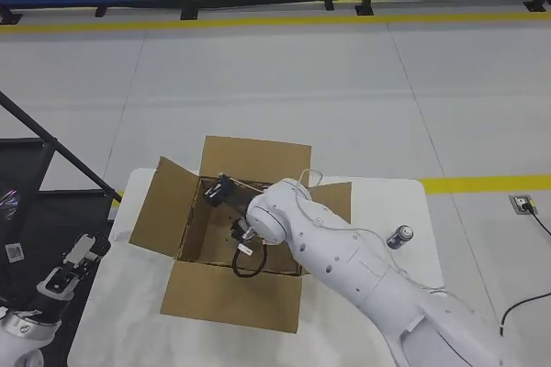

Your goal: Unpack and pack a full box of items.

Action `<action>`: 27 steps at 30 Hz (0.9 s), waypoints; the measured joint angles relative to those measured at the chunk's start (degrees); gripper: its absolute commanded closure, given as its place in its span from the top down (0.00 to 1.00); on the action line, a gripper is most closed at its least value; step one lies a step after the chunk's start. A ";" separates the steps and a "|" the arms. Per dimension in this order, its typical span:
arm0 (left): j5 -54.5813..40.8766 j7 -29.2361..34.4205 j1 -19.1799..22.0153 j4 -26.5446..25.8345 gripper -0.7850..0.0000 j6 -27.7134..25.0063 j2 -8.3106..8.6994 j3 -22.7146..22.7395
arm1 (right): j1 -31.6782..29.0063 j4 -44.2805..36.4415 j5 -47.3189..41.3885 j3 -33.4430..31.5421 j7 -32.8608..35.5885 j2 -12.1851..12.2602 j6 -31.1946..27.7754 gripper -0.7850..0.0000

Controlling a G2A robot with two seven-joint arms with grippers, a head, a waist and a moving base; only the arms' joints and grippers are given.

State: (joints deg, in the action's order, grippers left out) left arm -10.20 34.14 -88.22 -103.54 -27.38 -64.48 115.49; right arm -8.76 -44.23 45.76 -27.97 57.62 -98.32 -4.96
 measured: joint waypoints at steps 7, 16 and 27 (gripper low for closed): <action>0.07 -0.06 -0.02 -0.03 1.00 0.05 0.00 -0.01 | 1.18 17.42 -3.66 3.87 -6.48 -7.79 0.14 1.00; 9.90 -2.52 -0.54 1.68 1.00 0.72 0.14 -2.18 | 1.76 27.81 -6.05 3.59 -15.23 -13.31 2.35 1.00; 22.32 -5.07 2.36 9.43 1.00 -3.64 0.34 -8.11 | 2.44 33.57 -7.81 1.72 -19.54 -15.27 3.37 1.00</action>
State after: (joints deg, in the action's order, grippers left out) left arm 12.13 29.07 -85.87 -94.11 -31.02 -64.14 107.38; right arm -6.32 -10.66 37.95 -26.25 38.07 -113.59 -1.59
